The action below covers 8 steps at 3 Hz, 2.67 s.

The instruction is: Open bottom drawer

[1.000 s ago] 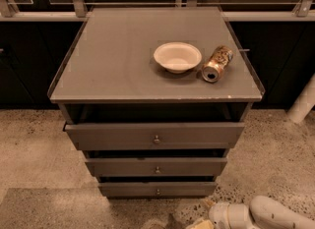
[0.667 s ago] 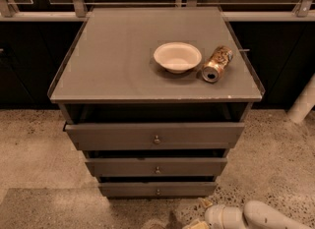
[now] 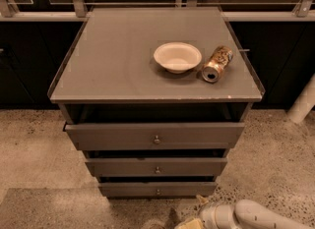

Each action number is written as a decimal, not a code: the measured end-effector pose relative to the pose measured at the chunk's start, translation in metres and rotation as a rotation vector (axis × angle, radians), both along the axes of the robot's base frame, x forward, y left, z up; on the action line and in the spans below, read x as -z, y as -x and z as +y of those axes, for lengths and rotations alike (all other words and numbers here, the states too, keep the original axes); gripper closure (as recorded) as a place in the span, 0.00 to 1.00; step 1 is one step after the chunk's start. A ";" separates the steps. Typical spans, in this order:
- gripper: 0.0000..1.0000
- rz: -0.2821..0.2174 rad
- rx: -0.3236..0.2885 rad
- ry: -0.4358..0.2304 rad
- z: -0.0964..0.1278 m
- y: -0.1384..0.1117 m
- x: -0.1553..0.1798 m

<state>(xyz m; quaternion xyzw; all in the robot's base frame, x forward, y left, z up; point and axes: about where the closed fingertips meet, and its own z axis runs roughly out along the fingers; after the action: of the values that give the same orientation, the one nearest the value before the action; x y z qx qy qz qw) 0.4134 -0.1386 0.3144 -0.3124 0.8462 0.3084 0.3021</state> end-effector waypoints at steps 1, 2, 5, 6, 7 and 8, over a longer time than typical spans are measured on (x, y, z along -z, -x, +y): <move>0.00 -0.035 0.017 0.027 0.001 -0.008 0.010; 0.00 -0.131 0.019 0.066 0.002 -0.026 0.026; 0.00 -0.235 -0.016 0.127 0.018 -0.067 0.075; 0.00 -0.264 -0.042 0.171 0.018 -0.090 0.096; 0.00 -0.294 -0.058 0.203 0.016 -0.113 0.112; 0.00 -0.335 -0.062 0.224 0.014 -0.141 0.119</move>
Offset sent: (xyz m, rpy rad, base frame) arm 0.0489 -0.0017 -0.0459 -0.1214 -0.2598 -0.0162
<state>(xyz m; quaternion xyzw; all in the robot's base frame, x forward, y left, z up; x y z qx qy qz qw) 0.5541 -0.1245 0.1954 -0.4169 0.8031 0.1651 0.3925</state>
